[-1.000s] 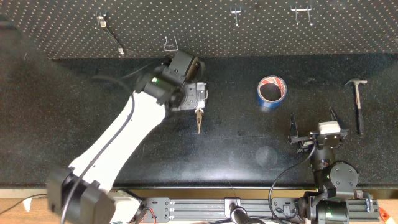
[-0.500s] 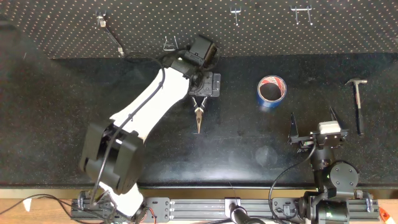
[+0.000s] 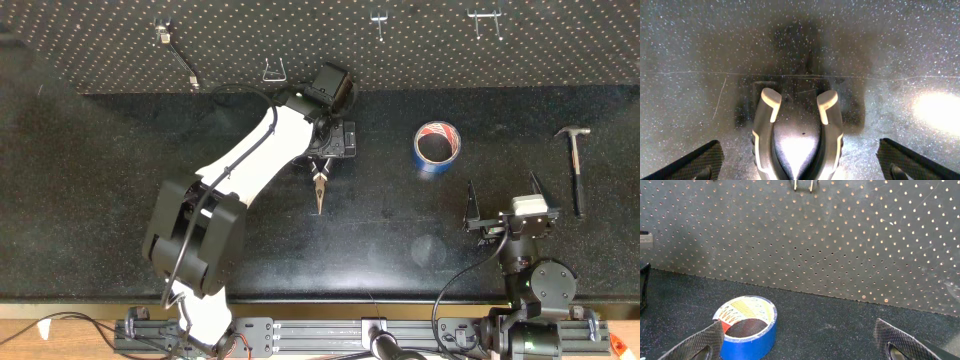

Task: Place Tools Onto Pegboard

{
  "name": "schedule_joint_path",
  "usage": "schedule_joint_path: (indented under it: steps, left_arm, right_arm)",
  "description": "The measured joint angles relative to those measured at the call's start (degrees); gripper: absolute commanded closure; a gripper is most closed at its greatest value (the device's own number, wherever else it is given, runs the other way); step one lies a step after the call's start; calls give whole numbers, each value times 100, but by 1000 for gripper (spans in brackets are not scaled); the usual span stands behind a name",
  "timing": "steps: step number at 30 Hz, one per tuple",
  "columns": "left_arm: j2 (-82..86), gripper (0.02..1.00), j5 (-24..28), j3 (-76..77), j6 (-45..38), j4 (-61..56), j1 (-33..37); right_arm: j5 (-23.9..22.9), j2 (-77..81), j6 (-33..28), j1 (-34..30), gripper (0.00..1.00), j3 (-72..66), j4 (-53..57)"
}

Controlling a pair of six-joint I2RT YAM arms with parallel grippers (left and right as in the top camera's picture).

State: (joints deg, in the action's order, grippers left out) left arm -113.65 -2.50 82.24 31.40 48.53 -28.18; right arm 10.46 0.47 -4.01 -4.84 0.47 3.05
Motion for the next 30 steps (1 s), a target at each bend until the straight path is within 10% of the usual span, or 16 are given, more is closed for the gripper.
schedule_joint_path:
  steps: [18, 30]
  left_arm:
    - [-256, 18, -2, 9, -181, -107, 66]
    - [-256, 505, 22, 9, -87, -251, 66]
  right_arm:
    - [0, 0, 0, 0, 25, 0, 2]
    - [0, 0, 0, 0, 27, 0, 0]
